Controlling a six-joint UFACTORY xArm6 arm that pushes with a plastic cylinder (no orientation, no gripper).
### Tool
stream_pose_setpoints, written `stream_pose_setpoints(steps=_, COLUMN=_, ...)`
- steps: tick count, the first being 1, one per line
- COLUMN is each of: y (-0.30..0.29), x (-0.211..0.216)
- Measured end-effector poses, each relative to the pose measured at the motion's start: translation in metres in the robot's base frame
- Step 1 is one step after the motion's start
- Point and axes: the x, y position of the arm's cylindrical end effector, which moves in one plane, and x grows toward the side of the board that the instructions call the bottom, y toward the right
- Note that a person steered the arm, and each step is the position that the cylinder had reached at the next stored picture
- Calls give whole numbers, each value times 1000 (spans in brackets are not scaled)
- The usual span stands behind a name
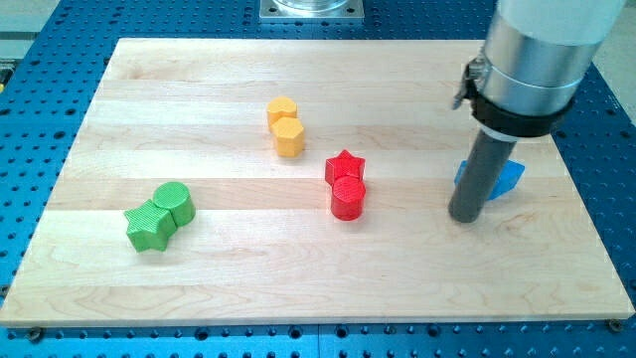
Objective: Push the blue blocks to the right center
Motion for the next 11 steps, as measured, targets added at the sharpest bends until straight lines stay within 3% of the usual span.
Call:
stream_pose_setpoints(steps=1, y=14, x=0)
stream_pose_setpoints(steps=4, y=-56, x=-8)
stream_pose_setpoints(steps=9, y=93, x=-19)
stream_pose_setpoints(steps=11, y=90, x=-19)
